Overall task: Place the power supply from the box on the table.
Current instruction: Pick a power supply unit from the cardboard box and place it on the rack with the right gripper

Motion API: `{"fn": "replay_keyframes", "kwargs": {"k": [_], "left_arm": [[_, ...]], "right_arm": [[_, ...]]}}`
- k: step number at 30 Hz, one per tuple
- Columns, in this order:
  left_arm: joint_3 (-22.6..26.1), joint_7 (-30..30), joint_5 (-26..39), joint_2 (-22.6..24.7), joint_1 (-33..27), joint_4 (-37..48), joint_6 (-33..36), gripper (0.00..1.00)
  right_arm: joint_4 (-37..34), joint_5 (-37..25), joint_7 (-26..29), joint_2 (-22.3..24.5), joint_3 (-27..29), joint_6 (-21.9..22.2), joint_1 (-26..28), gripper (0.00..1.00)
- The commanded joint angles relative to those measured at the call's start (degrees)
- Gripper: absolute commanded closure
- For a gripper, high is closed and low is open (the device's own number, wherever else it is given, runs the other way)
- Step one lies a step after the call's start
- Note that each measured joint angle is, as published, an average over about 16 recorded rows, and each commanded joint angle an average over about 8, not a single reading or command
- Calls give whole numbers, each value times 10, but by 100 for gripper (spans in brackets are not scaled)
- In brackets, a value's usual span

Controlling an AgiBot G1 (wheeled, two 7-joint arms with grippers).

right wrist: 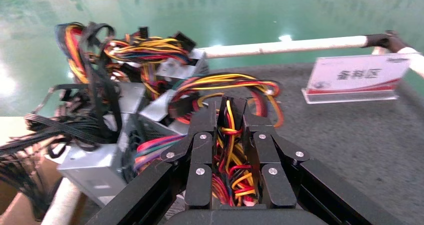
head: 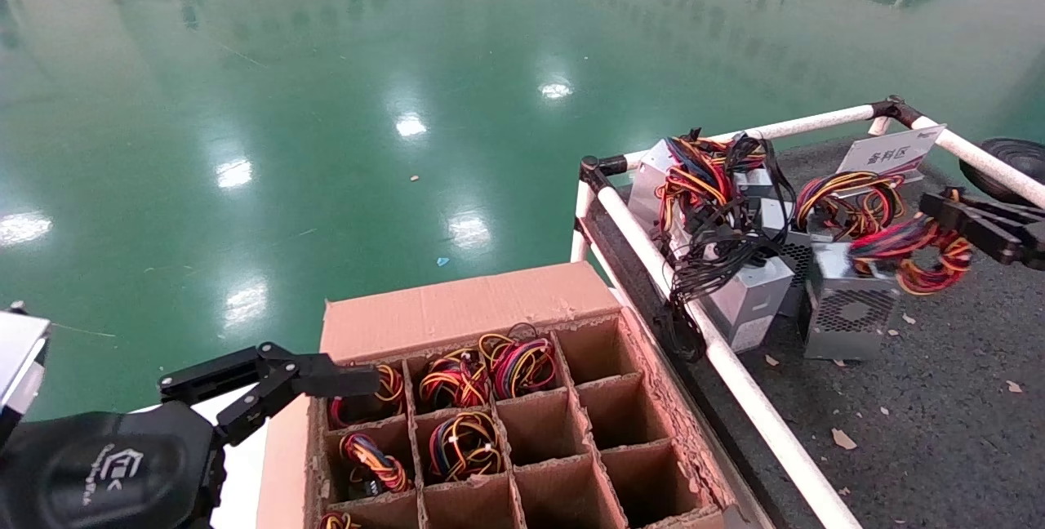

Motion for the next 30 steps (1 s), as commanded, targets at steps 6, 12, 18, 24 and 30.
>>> {"fn": "replay_keyframes", "kwargs": {"k": [6,12,18,24,30], "left_arm": [[0,0,0,0,0,0,0,0],[0,0,0,0,0,0,0,0],[0,0,0,0,0,0,0,0],[0,0,0,0,0,0,0,0],[0,0,0,0,0,0,0,0]], "right_arm": [[-2,-1,-5,5,-1,8,-1,0],[-1,-2,-5,5,-1,7,-1,0],[-1,-2,-4,5,-1,7,-1,0],[-1,-1,-4,4,-1,7,-1,0],[3,0,-2,5,0,-2,3,0]]}}
